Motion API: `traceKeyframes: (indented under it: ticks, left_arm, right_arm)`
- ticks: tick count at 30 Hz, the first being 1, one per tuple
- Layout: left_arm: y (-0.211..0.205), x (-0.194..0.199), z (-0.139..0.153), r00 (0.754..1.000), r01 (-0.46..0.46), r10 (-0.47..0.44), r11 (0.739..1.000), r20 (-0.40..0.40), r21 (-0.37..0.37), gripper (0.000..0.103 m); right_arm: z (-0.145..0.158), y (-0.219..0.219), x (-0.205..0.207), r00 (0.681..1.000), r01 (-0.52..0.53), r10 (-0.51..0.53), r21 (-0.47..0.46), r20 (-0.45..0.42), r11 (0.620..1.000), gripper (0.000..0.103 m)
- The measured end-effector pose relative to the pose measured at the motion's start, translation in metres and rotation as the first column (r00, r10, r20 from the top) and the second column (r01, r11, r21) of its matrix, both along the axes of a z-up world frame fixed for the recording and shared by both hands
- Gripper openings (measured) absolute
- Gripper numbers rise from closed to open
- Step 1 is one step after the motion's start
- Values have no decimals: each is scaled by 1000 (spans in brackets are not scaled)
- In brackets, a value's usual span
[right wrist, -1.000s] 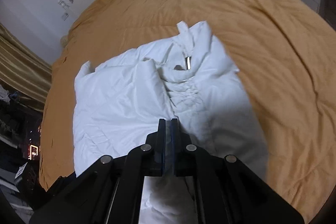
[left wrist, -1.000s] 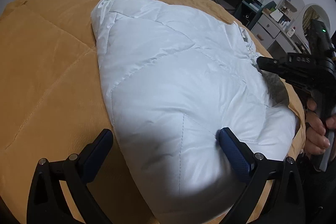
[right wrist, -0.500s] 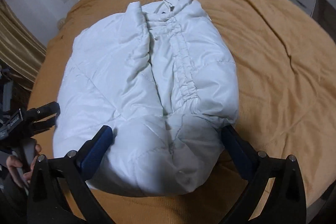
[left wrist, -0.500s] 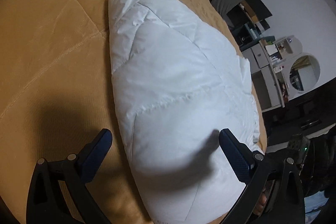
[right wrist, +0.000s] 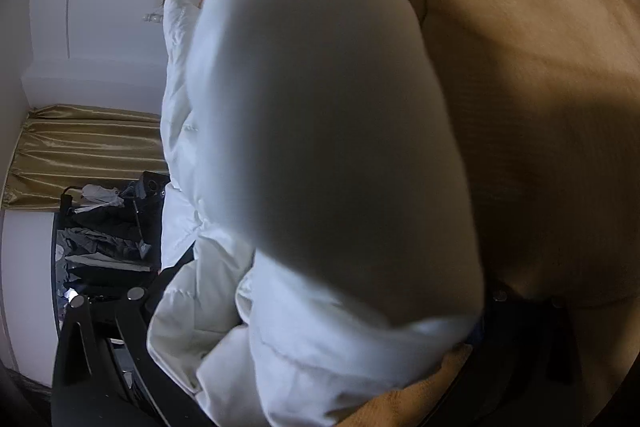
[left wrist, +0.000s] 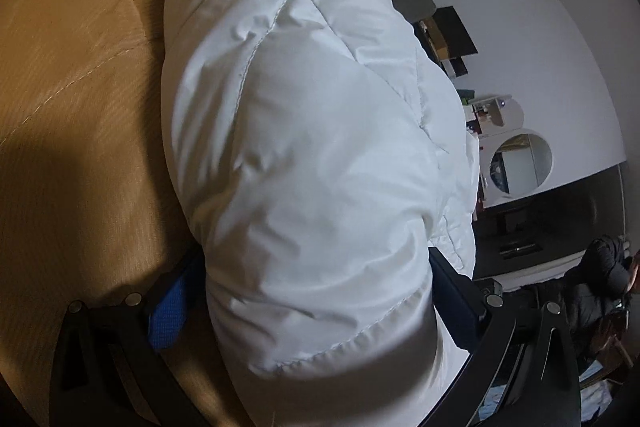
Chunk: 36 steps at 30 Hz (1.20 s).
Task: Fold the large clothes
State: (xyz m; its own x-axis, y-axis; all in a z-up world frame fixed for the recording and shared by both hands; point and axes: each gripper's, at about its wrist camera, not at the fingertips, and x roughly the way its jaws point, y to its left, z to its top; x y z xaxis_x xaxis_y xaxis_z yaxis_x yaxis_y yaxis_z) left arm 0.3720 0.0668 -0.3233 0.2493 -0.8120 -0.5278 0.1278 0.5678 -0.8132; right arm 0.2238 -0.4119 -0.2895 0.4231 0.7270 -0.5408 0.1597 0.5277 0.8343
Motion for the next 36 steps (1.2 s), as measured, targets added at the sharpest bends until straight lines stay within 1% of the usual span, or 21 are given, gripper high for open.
traceKeyframes:
  ticks: [1, 3, 4, 5, 6, 7, 11, 14, 16, 17, 18, 20, 21, 23, 27, 30, 31, 32, 34, 35, 36]
  left_arm:
    - [-4, -1, 4, 1000, -9, 9, 1000, 2, 26, 103]
    - [-13, -4, 20, 1000, -11, 11, 997, 8, 80, 93]
    - [-13, -4, 31, 1000, -10, 8, 994, 17, 108, 82]
    - [-11, -4, 41, 1000, -10, 7, 992, 29, 126, 75]
    - [-6, -5, 52, 999, -10, 3, 990, 43, 144, 73]
    - [0, -8, 62, 998, -13, 4, 988, 57, 155, 71]
    - [42, -30, 107, 994, -45, 17, 966, 111, 254, 71]
    - [86, -53, 117, 994, -83, 54, 944, 99, 321, 75]
    - [114, -68, 101, 993, -108, 84, 923, 79, 370, 76]
    - [125, -72, 91, 993, -113, 100, 920, 56, 376, 78]
    - [136, -76, 73, 992, -121, 123, 927, 19, 355, 78]
    - [154, -85, 52, 986, -165, 169, 945, 7, 282, 82]
    - [155, -86, 51, 984, -174, 174, 949, 20, 263, 82]
    - [149, -84, 56, 984, -176, 168, 939, 54, 296, 83]
    - [149, -82, 68, 988, -153, 149, 929, 37, 337, 83]
    - [166, -87, 94, 989, -146, 142, 919, 39, 366, 82]
    - [175, -96, 109, 985, -170, 159, 908, 61, 384, 82]
    - [187, -108, 125, 976, -218, 198, 884, 90, 413, 82]
    - [196, -137, 159, 955, -297, 258, 841, 146, 452, 82]
    - [210, -155, 166, 949, -312, 257, 835, 180, 454, 82]
    - [203, -162, 175, 949, -308, 238, 839, 207, 449, 82]
  right_arm:
    - [3, 3, 1, 1000, 5, -5, -12, 13, 1000, 97]
    - [19, 11, -1, 999, 11, -8, -71, 40, 997, 82]
    - [29, 13, -4, 998, 14, -9, -97, 55, 995, 72]
    - [38, 16, -5, 997, 17, -9, -109, 70, 994, 67]
    - [48, 19, -6, 996, 19, -10, -107, 85, 994, 61]
    - [59, 24, -6, 995, 19, -8, -111, 101, 994, 59]
    - [94, 66, -8, 984, -29, 48, -116, 170, 993, 58]
    - [99, 105, -11, 974, -113, 130, -101, 185, 988, 58]
    - [85, 131, -9, 968, -182, 193, -80, 163, 980, 58]
    - [71, 142, -6, 966, -219, 226, -68, 129, 973, 58]
    - [52, 151, -3, 963, -252, 256, -55, 79, 966, 60]
    - [16, 160, 4, 963, -268, 268, -46, -9, 962, 71]
    - [5, 163, 10, 964, -266, 265, -13, -20, 964, 76]
    - [1, 156, -8, 966, -256, 256, 1, -24, 967, 76]
    - [0, 155, -2, 967, -253, 253, -10, -24, 967, 77]
    - [-2, 150, -5, 968, -251, 251, 2, -20, 968, 79]
    - [-3, 148, -4, 968, -250, 250, 4, -21, 968, 80]
    - [-13, 133, -17, 968, -252, 252, 6, -21, 968, 81]
    - [-17, 129, -21, 968, -251, 252, 11, -24, 968, 83]
    - [-17, 136, -26, 968, -251, 251, 14, -26, 968, 83]
    - [-20, 136, -32, 967, -252, 252, 14, -27, 968, 84]
